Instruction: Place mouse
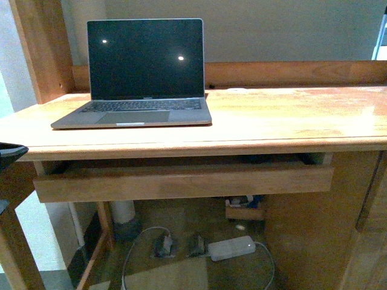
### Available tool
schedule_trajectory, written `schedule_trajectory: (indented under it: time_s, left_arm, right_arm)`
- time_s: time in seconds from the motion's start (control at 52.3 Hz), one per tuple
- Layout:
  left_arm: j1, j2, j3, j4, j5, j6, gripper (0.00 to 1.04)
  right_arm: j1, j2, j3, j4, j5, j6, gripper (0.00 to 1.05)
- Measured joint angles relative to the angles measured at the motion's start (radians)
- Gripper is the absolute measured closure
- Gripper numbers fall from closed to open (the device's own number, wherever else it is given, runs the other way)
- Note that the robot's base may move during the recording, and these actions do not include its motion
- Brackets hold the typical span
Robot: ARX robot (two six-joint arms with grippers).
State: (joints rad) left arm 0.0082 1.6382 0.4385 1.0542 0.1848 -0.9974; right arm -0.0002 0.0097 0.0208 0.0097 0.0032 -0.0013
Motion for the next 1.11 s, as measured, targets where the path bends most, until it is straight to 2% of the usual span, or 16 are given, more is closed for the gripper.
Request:
schedule_trajectory:
  time_s: [0.115, 0.268, 0.459, 0.574, 0.746, 1.109]
  left_arm:
    - [0.019, 0.043, 0.012, 0.069, 0.02, -0.025, 0.07]
    - [0.008, 0.251, 0.143, 0.136, -0.002, -0.097, 0.07]
    - [-0.048, 0.411, 0.294, 0.102, -0.029, -0.183, 0.07]
    - [-0.075, 0.478, 0.354, 0.087, 0.0, -0.218, 0.07]
    - [-0.101, 0.585, 0.503, -0.002, -0.076, -0.259, 0.07]
    - [-0.097, 0.586, 0.502, 0.002, -0.1, -0.267, 0.07]
  right_arm:
    - [0.0, 0.0, 0.0, 0.0, 0.0, 0.0, 0.07]
    - [0.0, 0.0, 0.0, 0.0, 0.0, 0.0, 0.07]
    - [0.0, 0.0, 0.0, 0.0, 0.0, 0.0, 0.07]
    - [0.0, 0.0, 0.0, 0.0, 0.0, 0.0, 0.07]
    - [0.0, 0.0, 0.0, 0.0, 0.0, 0.0, 0.07]
    - [-0.001, 0.0, 0.0, 0.0, 0.0, 0.0, 0.07]
